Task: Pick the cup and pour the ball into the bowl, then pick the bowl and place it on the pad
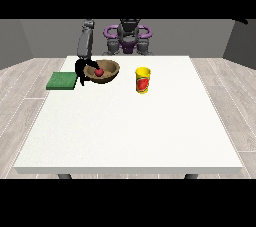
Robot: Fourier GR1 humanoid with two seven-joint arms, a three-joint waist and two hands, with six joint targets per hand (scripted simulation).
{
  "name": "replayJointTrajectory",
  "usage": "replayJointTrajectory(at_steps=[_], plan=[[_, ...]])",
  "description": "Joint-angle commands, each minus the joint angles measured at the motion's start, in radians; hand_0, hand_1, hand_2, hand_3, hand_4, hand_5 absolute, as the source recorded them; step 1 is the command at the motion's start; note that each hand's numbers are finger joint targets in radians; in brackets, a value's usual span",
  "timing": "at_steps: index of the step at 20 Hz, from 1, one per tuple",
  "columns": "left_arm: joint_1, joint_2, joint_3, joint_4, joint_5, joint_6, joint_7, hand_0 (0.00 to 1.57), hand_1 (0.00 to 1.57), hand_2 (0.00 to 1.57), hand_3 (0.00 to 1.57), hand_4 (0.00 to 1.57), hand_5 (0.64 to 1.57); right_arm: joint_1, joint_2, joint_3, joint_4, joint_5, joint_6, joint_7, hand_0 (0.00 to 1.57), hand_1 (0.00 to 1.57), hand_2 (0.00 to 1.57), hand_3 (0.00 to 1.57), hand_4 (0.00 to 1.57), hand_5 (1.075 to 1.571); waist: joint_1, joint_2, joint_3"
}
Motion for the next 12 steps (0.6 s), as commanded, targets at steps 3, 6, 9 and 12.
replayJointTrajectory(at_steps=[3,6,9,12], plan=[[-0.021,0.035,0.024,-0.002,0.034,-0.025,0.003,0.00,0.00,0.00,0.00,0.55,1.564,0.041,-0.013,-0.003,0.088,0.029,-0.072,0.083,1.57,1.57,1.57,1.57,1.09,1.471,0.038,0.080,0.0329],[-0.014,0.044,0.023,0.027,0.039,-0.043,0.010,0.00,0.00,0.00,0.00,0.64,1.570,0.017,-0.024,0.004,0.021,0.027,-0.126,0.170,1.57,1.57,1.57,1.57,1.07,1.491,0.055,0.045,0.0308],[0.014,0.035,0.017,0.051,0.039,-0.047,0.025,0.00,0.00,0.00,0.00,0.69,1.570,0.017,-0.090,0.001,-0.023,0.021,-0.135,0.282,1.57,1.57,1.57,1.57,1.06,1.501,0.041,-0.014,0.0305],[0.045,0.029,0.021,0.094,-0.003,-0.026,-0.020,0.00,0.00,0.00,0.00,0.73,1.569,-0.007,-0.148,0.031,-0.099,0.036,-0.150,0.407,1.57,1.57,1.57,1.57,1.05,1.533,-0.022,-0.054,0.0307]])
